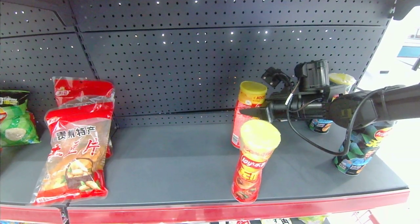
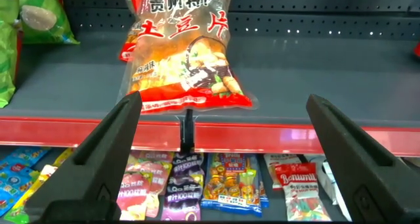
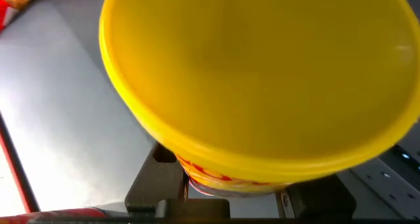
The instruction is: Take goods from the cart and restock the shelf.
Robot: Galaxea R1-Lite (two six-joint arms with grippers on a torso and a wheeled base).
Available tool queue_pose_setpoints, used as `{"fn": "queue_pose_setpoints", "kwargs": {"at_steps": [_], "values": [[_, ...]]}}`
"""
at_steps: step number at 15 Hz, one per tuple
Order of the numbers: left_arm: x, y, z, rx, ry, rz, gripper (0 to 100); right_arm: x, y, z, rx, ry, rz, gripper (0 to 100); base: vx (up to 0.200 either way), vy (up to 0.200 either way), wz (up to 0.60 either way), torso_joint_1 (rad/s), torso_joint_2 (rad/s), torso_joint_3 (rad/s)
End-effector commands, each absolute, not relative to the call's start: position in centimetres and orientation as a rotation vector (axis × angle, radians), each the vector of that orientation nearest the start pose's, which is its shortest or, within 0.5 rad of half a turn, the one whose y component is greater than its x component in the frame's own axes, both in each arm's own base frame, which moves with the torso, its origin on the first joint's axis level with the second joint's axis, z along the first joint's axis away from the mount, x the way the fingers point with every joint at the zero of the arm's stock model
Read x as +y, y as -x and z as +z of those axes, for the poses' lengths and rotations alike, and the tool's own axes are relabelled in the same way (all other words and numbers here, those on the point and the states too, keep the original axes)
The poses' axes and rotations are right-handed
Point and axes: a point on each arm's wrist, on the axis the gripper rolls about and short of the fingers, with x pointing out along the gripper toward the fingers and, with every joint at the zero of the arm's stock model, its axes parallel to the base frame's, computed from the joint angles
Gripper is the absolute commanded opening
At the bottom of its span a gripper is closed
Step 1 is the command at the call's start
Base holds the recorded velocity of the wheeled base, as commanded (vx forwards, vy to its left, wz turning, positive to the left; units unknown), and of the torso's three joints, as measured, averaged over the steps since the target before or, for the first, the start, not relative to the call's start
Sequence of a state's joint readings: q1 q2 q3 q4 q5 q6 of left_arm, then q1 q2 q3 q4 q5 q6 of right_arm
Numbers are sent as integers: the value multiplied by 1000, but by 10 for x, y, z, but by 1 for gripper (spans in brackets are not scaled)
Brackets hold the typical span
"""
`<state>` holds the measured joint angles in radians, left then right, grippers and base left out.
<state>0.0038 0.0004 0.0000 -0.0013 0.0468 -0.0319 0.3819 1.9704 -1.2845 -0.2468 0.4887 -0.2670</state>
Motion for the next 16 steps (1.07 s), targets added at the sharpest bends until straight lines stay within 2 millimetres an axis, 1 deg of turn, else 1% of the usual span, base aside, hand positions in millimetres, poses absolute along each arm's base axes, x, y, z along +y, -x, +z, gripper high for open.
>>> {"fn": "queue_pose_setpoints", "kwargs": {"at_steps": [1, 3, 6, 13, 16], "values": [[1, 23, 76, -2, 32, 52, 100, 162, -354, 183, 328, 225, 934, 0, 0, 0, 0, 0, 0, 0], [1, 23, 76, -2, 32, 52, 100, 170, -351, 182, 331, 229, 954, 0, 0, 0, 0, 0, 0, 0], [1, 23, 76, -2, 32, 51, 100, 175, -352, 175, 349, 232, 957, 0, 0, 0, 0, 0, 0, 0], [1, 23, 76, -2, 32, 52, 100, 165, -352, 163, 392, 240, 916, 0, 0, 0, 0, 0, 0, 0], [1, 23, 76, -2, 32, 52, 100, 165, -353, 164, 385, 242, 916, 0, 0, 0, 0, 0, 0, 0]]}}
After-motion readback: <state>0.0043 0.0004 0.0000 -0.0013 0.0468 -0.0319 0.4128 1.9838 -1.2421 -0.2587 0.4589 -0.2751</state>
